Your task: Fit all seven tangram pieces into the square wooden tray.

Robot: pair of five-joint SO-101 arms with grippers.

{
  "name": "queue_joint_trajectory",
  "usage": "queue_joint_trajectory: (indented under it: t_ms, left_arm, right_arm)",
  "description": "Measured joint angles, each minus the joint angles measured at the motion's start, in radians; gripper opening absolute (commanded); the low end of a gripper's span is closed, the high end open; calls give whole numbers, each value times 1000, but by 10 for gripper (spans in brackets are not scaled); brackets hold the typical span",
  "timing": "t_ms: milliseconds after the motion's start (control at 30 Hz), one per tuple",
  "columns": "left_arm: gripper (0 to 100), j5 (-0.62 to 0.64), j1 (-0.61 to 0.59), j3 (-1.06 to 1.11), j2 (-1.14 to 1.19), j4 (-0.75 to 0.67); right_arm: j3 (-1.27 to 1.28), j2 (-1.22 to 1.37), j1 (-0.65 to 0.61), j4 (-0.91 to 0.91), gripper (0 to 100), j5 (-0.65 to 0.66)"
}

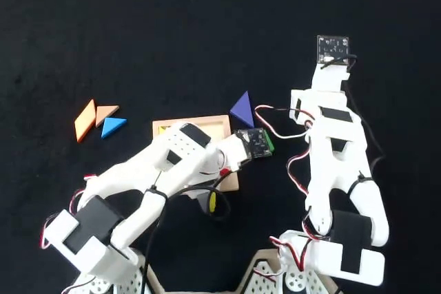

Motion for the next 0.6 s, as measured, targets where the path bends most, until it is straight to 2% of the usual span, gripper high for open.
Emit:
queue_joint_trajectory:
  t_ms: [267, 600]
  left_arm:
    - [332, 0, 0, -37, -101, 115]
    - [332, 0, -31, -37, -135, 75]
  right_arm:
    - [0, 0, 0, -2, 32, 0]
    - [0, 0, 0, -2, 32, 0]
